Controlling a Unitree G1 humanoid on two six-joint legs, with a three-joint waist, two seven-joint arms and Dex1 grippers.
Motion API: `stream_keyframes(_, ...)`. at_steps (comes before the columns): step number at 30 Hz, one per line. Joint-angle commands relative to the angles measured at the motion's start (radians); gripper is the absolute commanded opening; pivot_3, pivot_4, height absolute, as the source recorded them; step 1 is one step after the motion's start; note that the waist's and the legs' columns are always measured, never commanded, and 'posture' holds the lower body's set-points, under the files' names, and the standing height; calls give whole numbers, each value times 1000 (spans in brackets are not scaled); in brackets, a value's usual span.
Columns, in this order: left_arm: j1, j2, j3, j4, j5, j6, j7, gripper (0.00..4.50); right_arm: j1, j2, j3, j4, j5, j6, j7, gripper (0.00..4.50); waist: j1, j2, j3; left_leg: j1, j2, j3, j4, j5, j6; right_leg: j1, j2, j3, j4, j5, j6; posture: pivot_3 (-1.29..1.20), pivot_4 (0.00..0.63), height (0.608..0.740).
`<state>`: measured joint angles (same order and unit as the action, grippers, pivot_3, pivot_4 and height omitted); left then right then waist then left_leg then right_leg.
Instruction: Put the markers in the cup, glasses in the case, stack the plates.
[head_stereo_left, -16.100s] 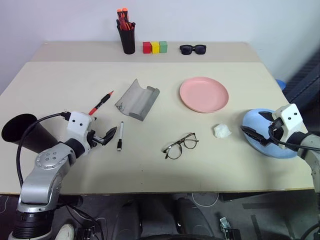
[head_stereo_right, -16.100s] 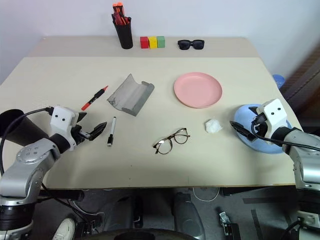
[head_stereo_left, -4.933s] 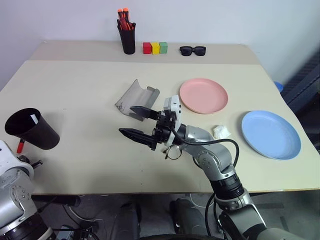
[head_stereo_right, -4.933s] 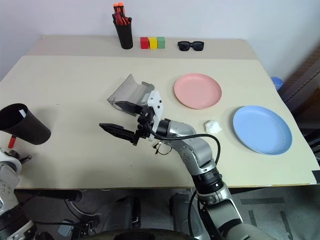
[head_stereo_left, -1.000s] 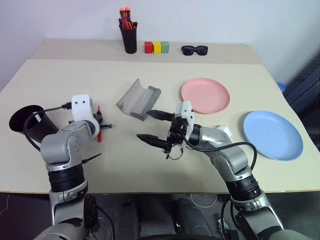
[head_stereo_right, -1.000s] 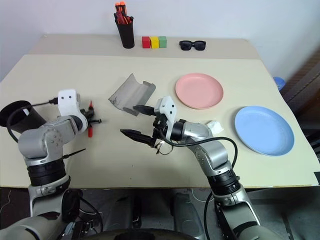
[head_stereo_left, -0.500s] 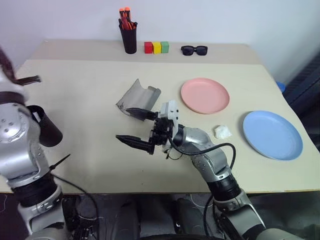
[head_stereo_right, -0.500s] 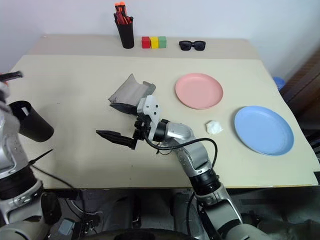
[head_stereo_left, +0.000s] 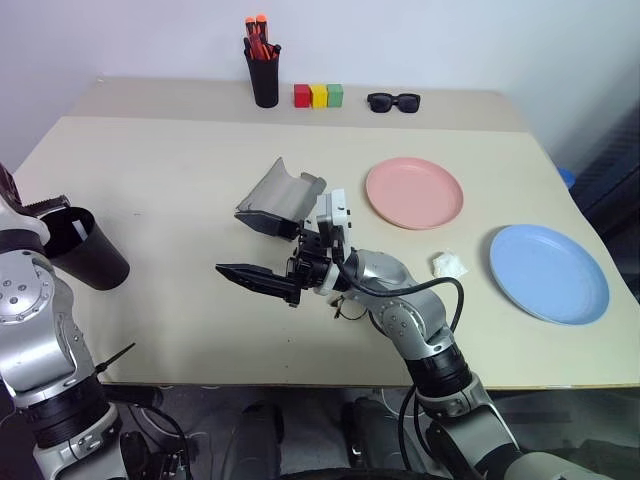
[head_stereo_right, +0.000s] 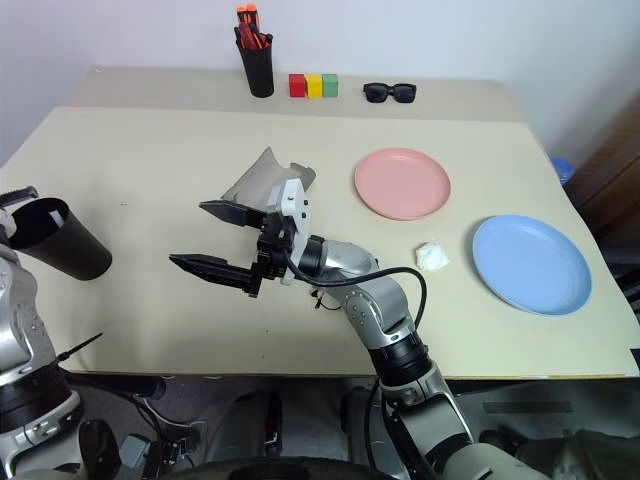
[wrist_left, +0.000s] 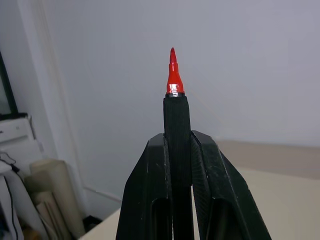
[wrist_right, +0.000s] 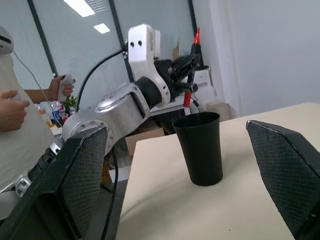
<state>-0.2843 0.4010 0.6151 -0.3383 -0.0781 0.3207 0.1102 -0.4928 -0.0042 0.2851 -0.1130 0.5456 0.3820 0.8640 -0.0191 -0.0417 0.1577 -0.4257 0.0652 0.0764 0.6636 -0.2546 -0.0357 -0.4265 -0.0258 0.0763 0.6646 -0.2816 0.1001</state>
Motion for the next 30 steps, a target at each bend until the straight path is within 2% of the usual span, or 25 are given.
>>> stream_keyframes(1, 16, -20, -3, -29, 6, -33, 24, 16, -11, 11, -18, -28, 20, -5, -4, 4500, 0, 0, 0, 0, 0, 0, 0, 0, 0, 0, 0, 0, 0, 0, 0, 0, 150, 722)
stream_keyframes(11, 56, -59, -26, -45, 21, -38, 58, 16, -6, 7, -21, -33, 24, -4, -10, 4500, 0, 0, 0, 0, 0, 0, 0, 0, 0, 0, 0, 0, 0, 0, 0, 0, 150, 722)
stream_keyframes(19, 65, -68, -33, -53, 26, -37, 79, 3979, -8, 3, -22, -33, 31, 3, -10, 4500, -1, 0, 0, 0, 0, 0, 0, 0, 0, 0, 0, 0, 0, 0, 0, 0, 150, 722)
stream_keyframes(25, 15, -56, -64, -73, -11, -26, 51, 3979, -12, -12, -34, -33, -3, -11, -38, 4500, 3, 0, 0, 0, 0, 0, 0, 0, 0, 0, 0, 0, 0, 0, 0, 0, 150, 722)
stream_keyframes(29, -96, -11, -192, -101, -124, 97, -101, 3979, -11, -61, -71, -46, -35, -2, -84, 4500, 10, -2, -1, -1, 0, -1, 1, 0, 0, 0, 0, -1, 0, 0, 0, 0, 150, 722)
stream_keyframes(30, -118, 0, -232, -105, -148, 137, -140, 4246, -9, -78, -77, -54, -43, 1, -93, 4500, 9, -2, -1, -1, -1, 0, 1, 0, 0, 1, 0, -1, 0, 0, 0, 0, 150, 722)
